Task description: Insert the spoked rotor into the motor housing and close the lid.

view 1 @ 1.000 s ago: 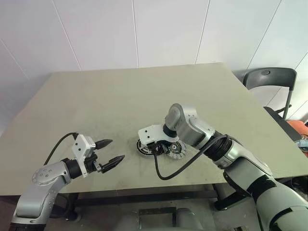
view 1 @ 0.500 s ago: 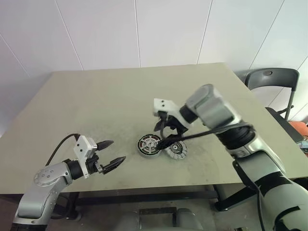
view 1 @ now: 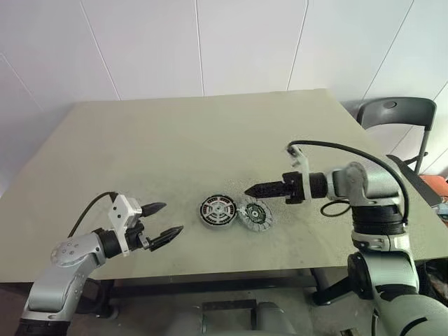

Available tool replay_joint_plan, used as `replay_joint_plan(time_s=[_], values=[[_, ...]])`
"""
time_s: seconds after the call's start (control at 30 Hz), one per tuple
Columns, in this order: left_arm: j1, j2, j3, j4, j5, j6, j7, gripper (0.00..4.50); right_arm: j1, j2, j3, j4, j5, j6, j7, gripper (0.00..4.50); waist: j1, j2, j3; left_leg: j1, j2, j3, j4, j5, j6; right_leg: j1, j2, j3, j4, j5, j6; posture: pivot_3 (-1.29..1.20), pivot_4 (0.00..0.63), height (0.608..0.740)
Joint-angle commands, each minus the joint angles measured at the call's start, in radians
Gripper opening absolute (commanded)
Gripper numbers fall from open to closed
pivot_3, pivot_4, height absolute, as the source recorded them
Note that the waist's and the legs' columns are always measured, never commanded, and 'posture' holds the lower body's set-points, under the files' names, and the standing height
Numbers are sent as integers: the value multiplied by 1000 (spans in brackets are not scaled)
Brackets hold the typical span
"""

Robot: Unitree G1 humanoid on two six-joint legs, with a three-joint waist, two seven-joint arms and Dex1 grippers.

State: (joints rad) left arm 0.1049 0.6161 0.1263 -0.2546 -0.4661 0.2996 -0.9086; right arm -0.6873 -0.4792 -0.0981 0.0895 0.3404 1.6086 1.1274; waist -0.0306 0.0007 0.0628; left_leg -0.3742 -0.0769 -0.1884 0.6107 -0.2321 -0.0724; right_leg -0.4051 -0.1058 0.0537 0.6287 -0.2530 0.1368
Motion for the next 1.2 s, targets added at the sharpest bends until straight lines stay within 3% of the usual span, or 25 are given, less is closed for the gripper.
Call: replay_joint_plan(time_s=[0.03, 0.33, 0.53, 0.93, 1.2], values=[[-20, 3, -2, -3, 1, -15, -8, 4500, 34, -80, -17, 40, 173, 6, -51, 4481, 1, 0, 0, 0, 0, 0, 1, 0, 0, 0, 0, 0, 0, 0, 0, 0, 0, 740], [-32, 7, -7, -18, -5, 4, 1, 4500, 112, -231, 114, 107, 632, 6, -295, 4481, 11, 0, 1, 0, 4, 3, 2, 0, 0, 0, 3, 0, -1, 0, -1, 0, 0, 740], [-34, 5, -8, -44, -11, 27, 18, 4500, 100, -249, 172, 179, 861, 6, -507, 4481, 17, -1, 1, 0, 4, 4, 2, 0, 0, 1, 3, 0, -2, 0, -1, 0, 0, 740], [-17, -4, -8, -53, -8, 27, 34, 4500, 128, -125, 85, 290, 1102, 6, -897, 4481, 16, -1, 1, 1, 4, 4, 2, 0, 1, 2, 3, 0, -3, 1, -1, 0, 0, 740], [-30, -3, -12, -33, -1, 15, 21, 4500, 154, -19, -93, 312, 1136, -3, -1093, 4481, 12, -1, 0, 3, 7, 4, 3, 0, 1, 4, 6, 1, -3, 3, -3, 0, 0, 740]])
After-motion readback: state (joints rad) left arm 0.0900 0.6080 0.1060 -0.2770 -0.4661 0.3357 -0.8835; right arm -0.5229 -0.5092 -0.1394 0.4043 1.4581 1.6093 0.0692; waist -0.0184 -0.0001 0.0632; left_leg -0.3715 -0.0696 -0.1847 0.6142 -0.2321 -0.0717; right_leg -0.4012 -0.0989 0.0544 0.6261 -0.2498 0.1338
